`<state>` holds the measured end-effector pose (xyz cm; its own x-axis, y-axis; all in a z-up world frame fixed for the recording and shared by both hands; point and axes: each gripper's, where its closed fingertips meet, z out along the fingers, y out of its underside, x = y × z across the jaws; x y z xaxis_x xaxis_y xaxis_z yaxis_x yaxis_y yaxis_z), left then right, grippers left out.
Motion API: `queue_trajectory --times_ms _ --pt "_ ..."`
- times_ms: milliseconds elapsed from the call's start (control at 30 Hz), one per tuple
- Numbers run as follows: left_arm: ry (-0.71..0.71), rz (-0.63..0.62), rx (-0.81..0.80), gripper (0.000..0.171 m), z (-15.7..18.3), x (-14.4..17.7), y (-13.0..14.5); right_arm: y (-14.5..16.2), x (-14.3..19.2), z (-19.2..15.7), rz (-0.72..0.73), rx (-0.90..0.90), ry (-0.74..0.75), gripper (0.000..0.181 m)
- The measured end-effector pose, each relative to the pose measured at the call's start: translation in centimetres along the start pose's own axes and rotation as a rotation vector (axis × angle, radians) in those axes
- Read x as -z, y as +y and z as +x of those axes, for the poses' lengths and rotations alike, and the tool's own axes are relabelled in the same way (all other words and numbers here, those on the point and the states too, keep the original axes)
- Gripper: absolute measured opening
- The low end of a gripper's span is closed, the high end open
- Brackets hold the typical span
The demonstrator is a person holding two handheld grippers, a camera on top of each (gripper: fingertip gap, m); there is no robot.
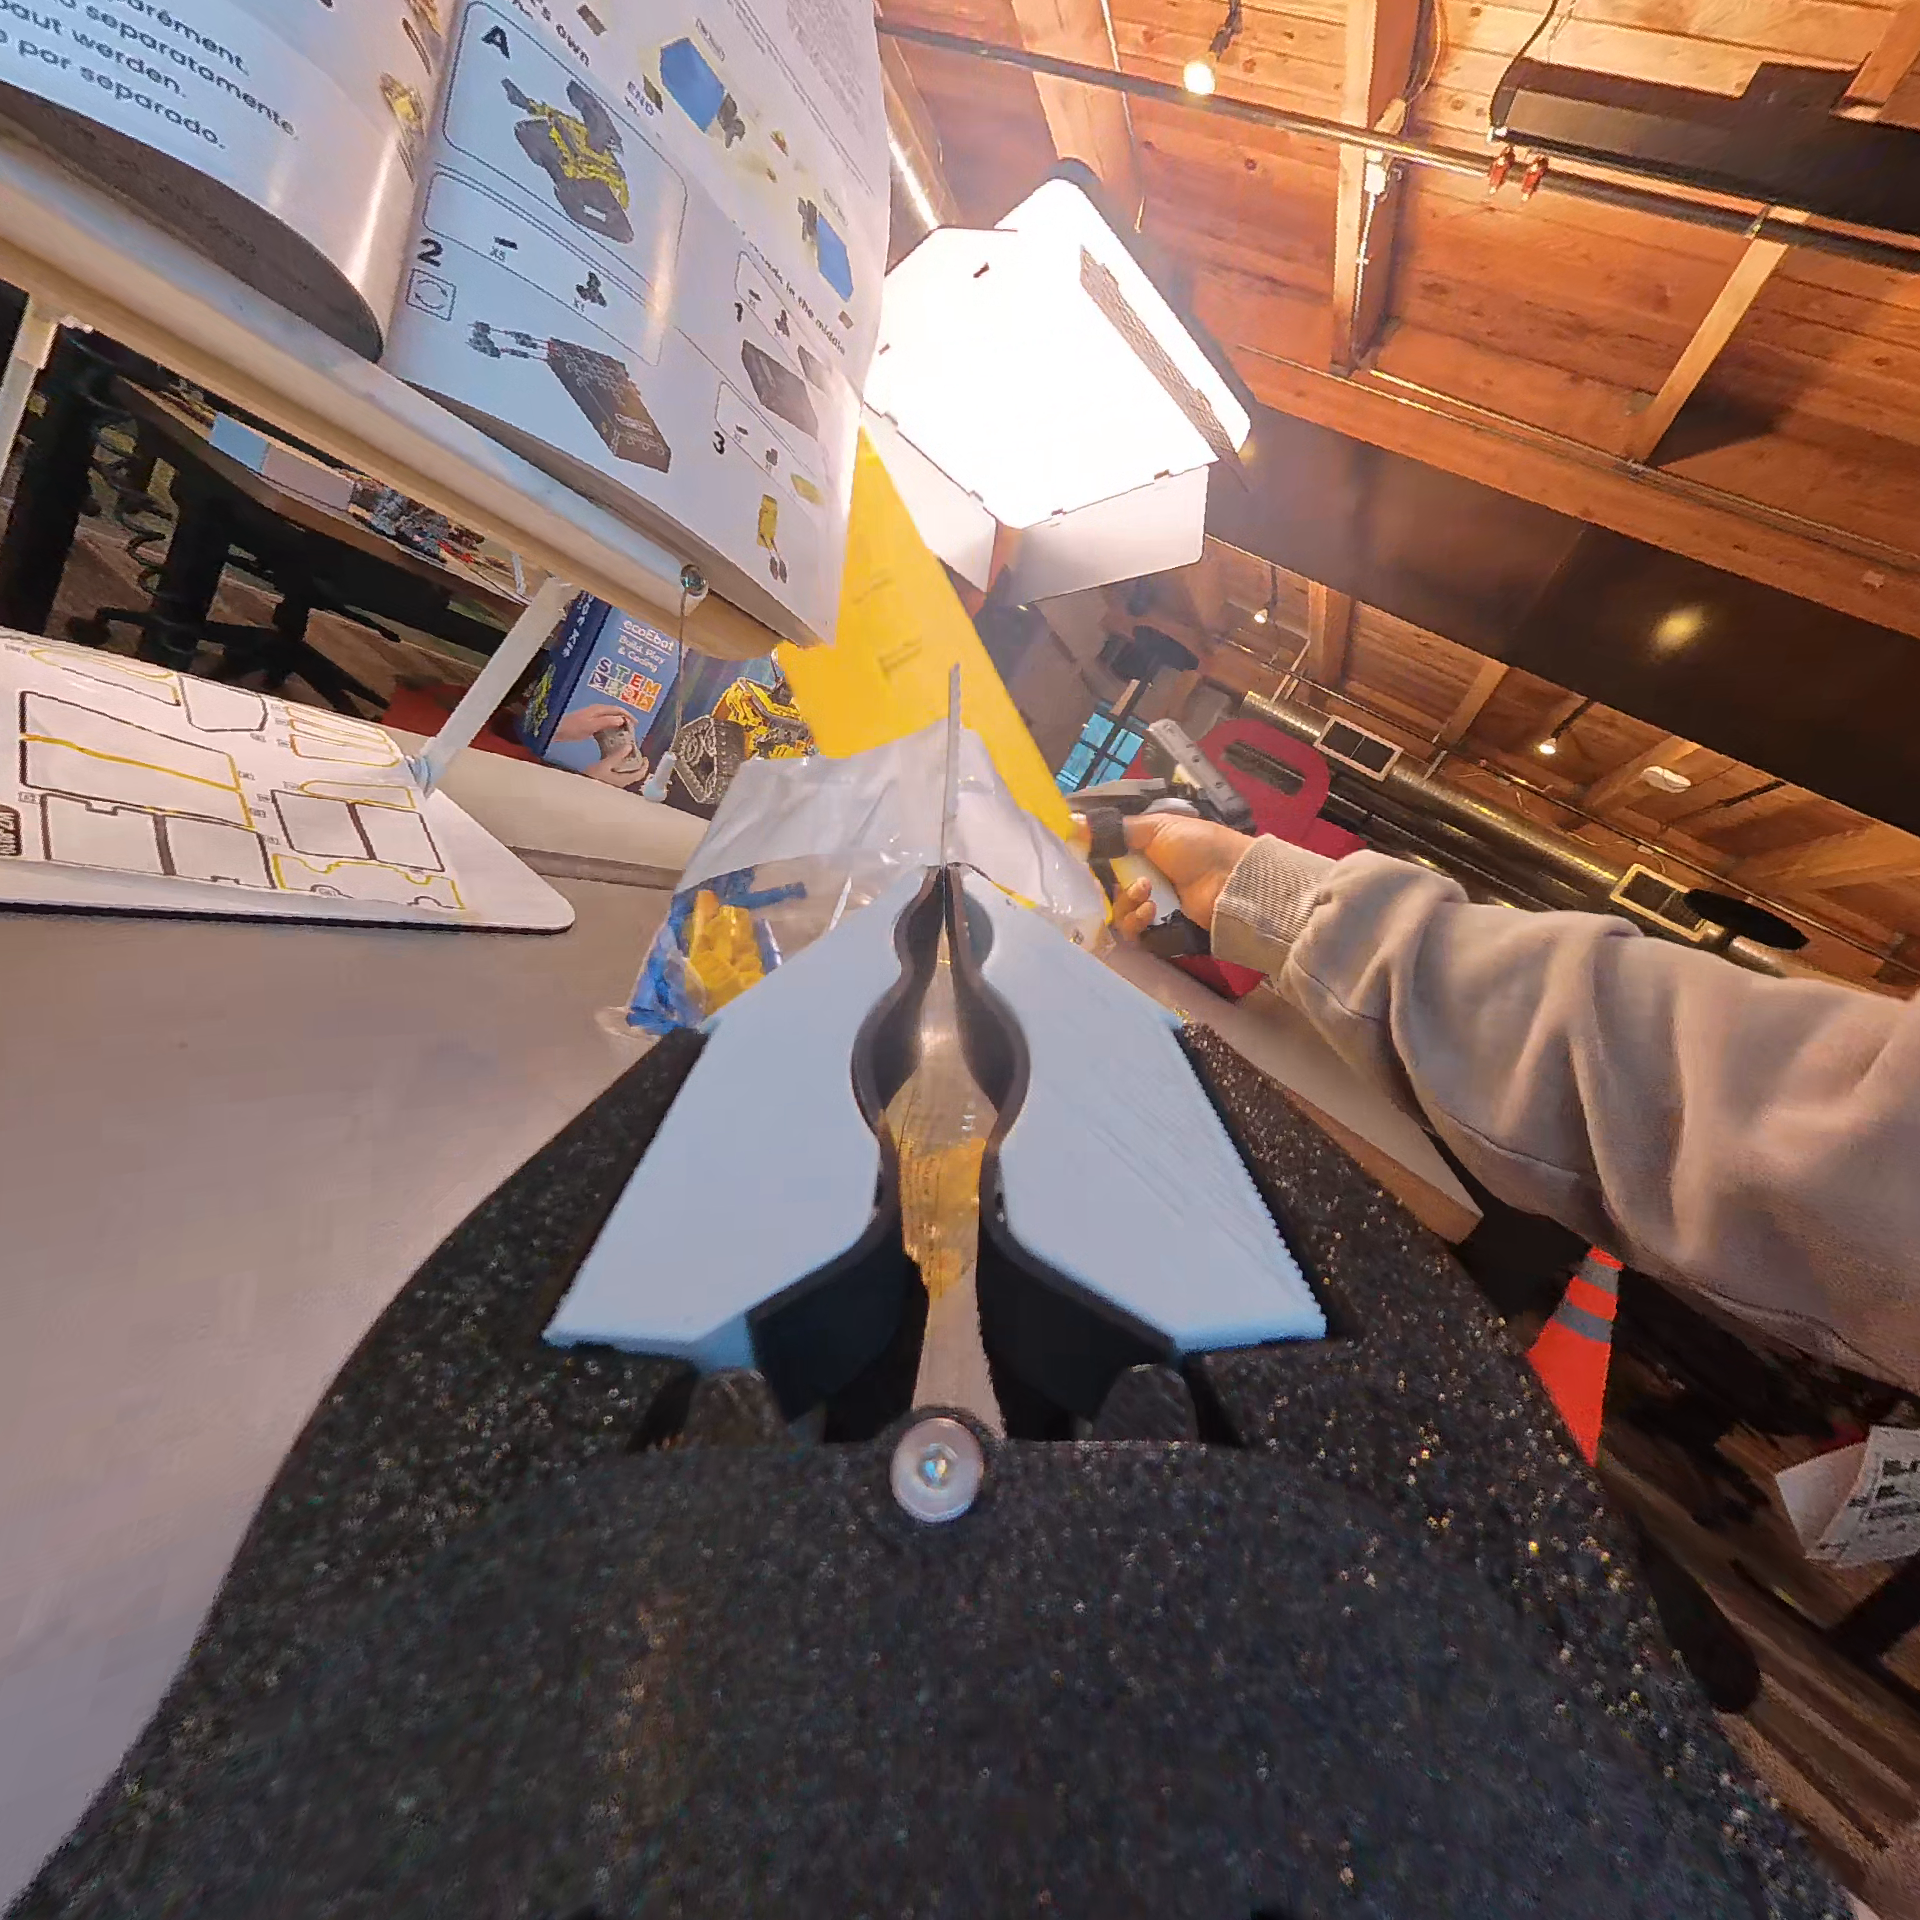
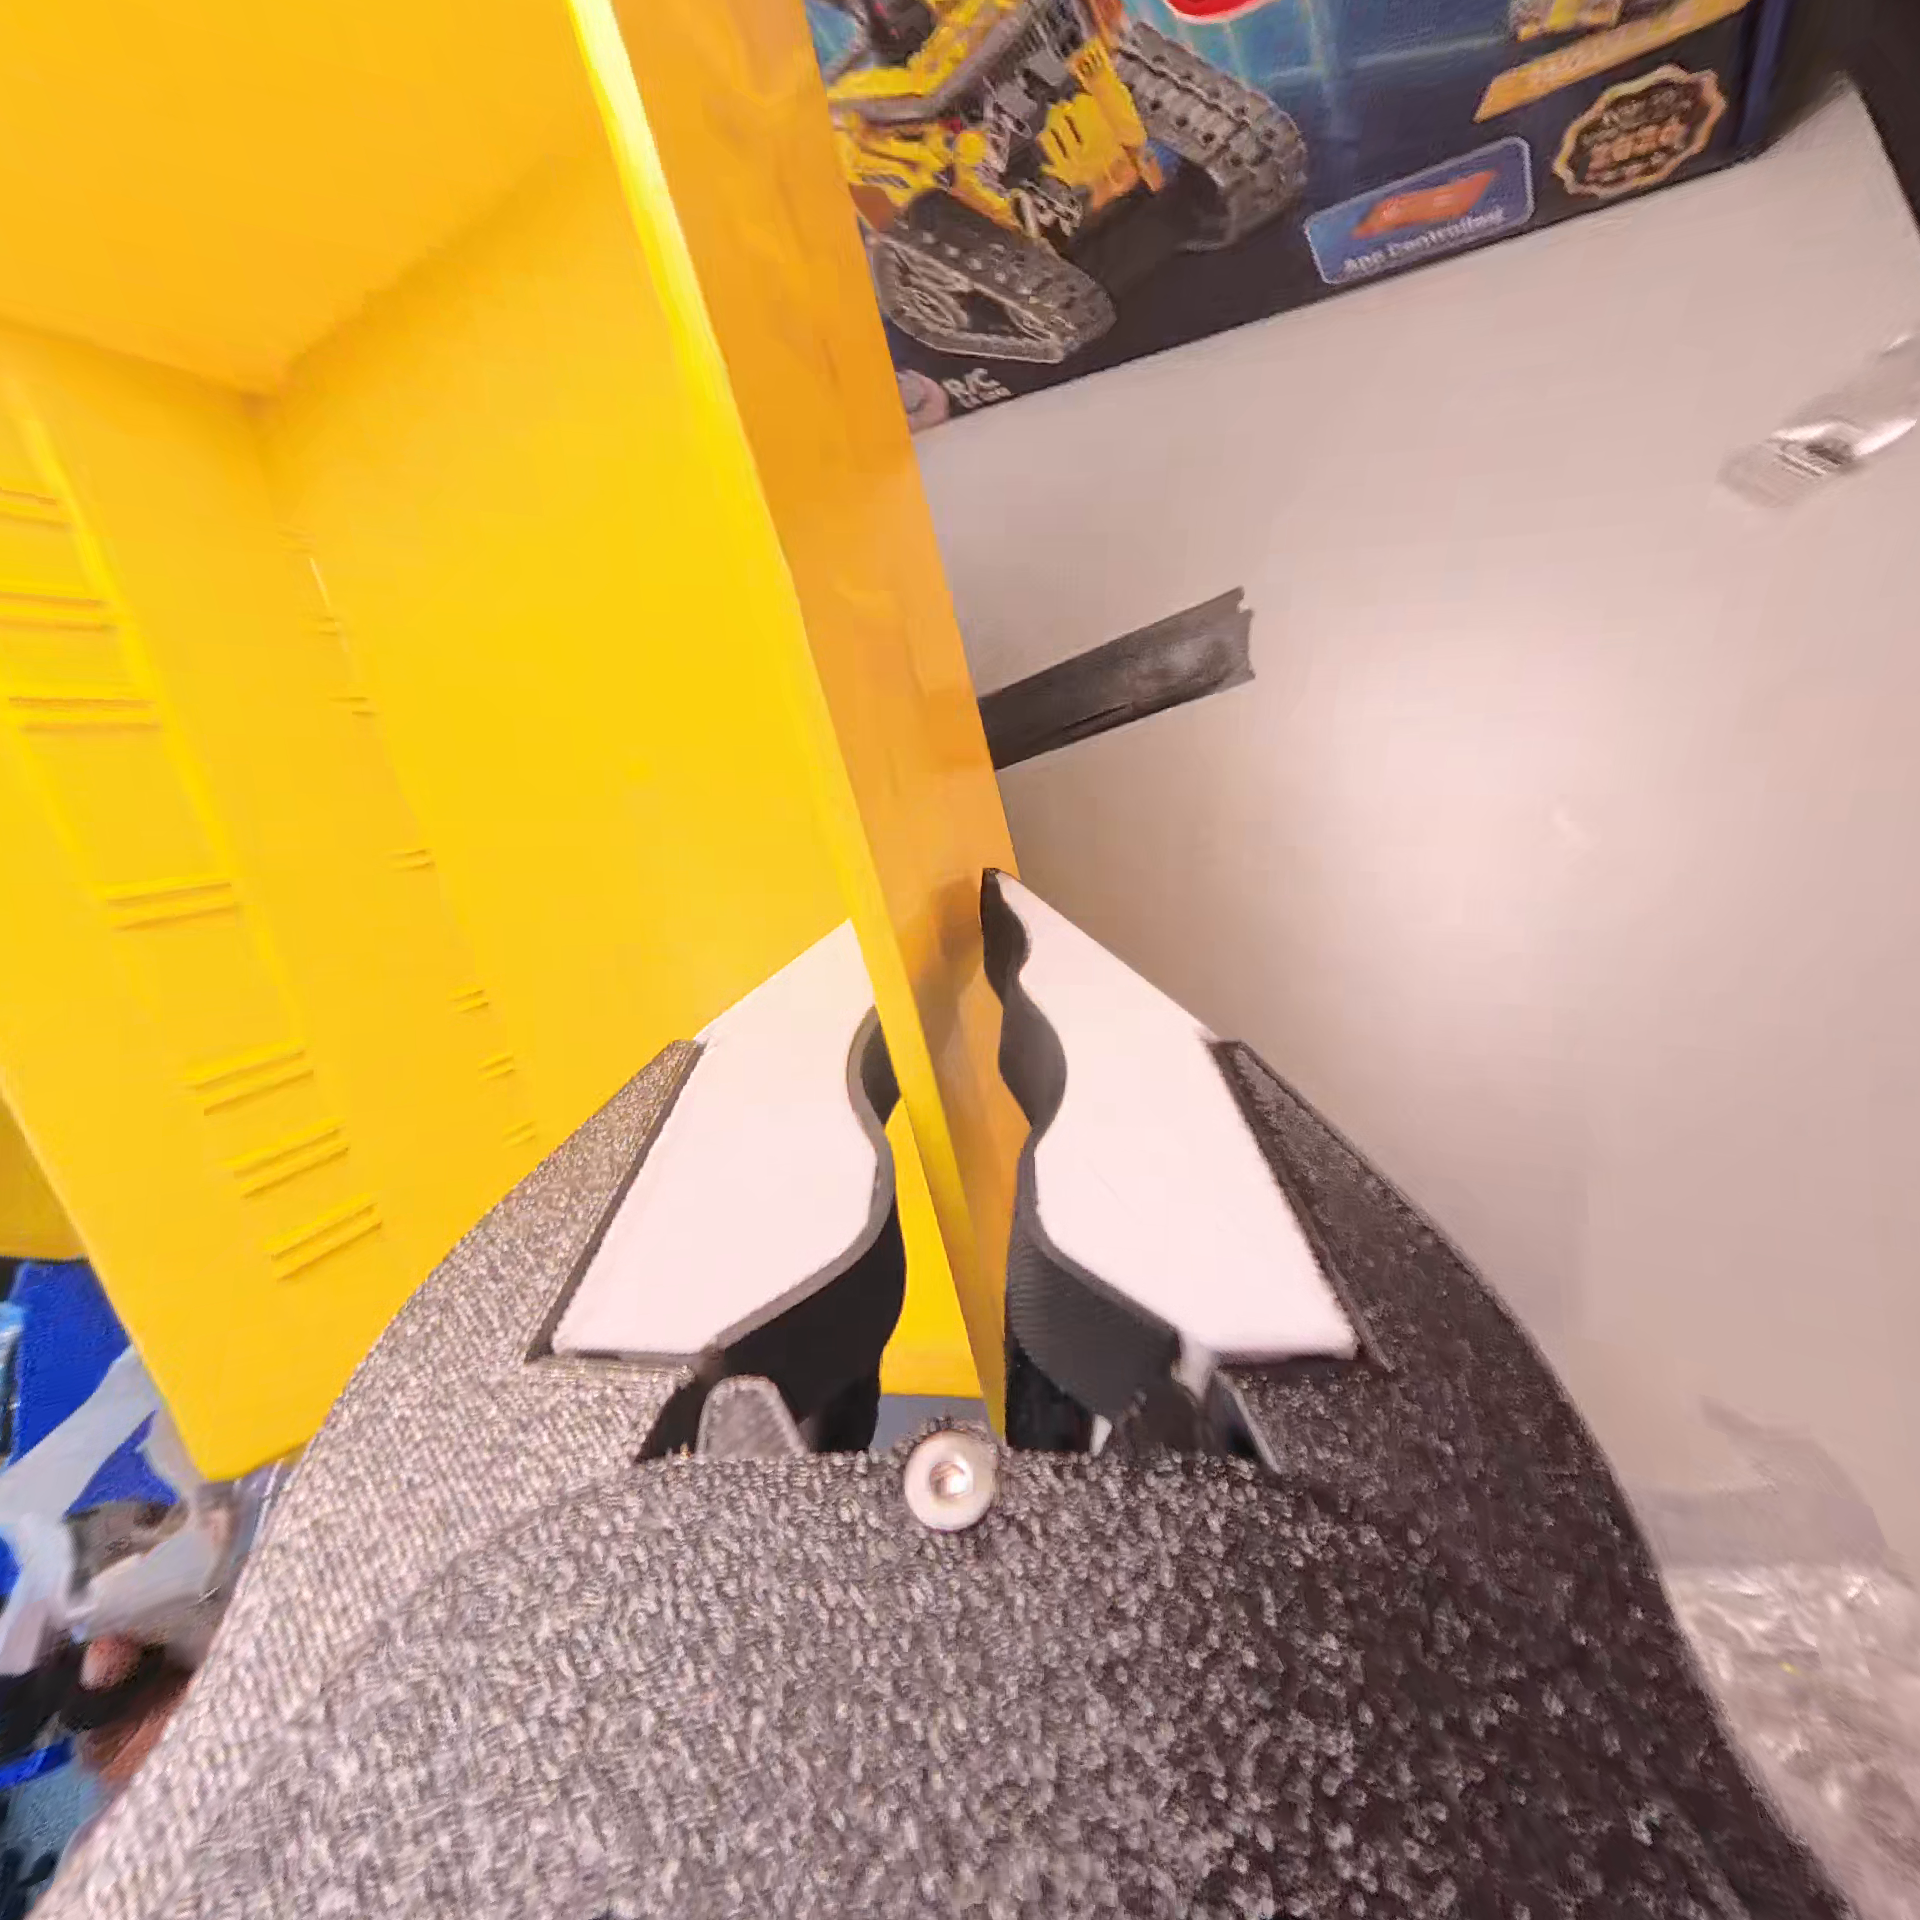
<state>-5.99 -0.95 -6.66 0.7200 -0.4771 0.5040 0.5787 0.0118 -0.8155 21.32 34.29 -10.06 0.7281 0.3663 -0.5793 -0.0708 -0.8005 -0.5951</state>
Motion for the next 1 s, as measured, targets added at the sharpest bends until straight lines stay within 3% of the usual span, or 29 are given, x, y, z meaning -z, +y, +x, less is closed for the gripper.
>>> queue_trajectory --times_ms 133,200,233,300,367,433,533,700,833,1000 --pt "0.008 -0.001 -0.022 0.0 0.4 0.1 -0.2 0.6 -2.8 2.6 -0.041 -0.037 0.09 0.018" --pt "0.007 -0.01 -0.05 0.0 0.3 0.1 -0.3 -0.7 -3.1 2.5 0.018 -0.043 0.078 0.026" --pt "0.008 -0.014 -0.064 0.0 0.3 0.1 -0.3 -1.8 -2.9 1.9 0.072 -0.005 0.051 0.03" --pt "0.017 -0.024 -0.084 0.0 0.5 0.1 -0.4 -3.6 -1.6 0.9 0.129 0.097 0.047 0.055" --pt "0.027 -0.037 -0.103 0.0 0.7 0.0 -0.3 -5.1 0.7 -1.7 0.186 0.281 -0.033 0.054" --pt "0.039 -0.052 -0.132 0.0 0.9 0.0 -0.3 -4.7 3.1 -3.8 0.152 0.482 -0.073 0.051" --pt "0.074 -0.097 -0.206 0.0 1.4 -0.2 -0.1 -0.6 5.7 -3.3 -0.087 0.784 -0.012 0.042" --pt "0.161 -0.198 -0.334 0.0 2.2 0.0 0.2 9.8 7.2 1.4 -0.588 0.944 0.011 0.043" --pt "0.174 -0.26 -0.397 0.0 2.1 0.5 0.4 13.4 4.8 4.3 -0.748 1.044 0.101 0.043" --pt "0.16 -0.323 -0.46 0.0 1.7 1.5 0.7 13.8 2.0 4.7 -0.809 1.015 0.115 0.036"
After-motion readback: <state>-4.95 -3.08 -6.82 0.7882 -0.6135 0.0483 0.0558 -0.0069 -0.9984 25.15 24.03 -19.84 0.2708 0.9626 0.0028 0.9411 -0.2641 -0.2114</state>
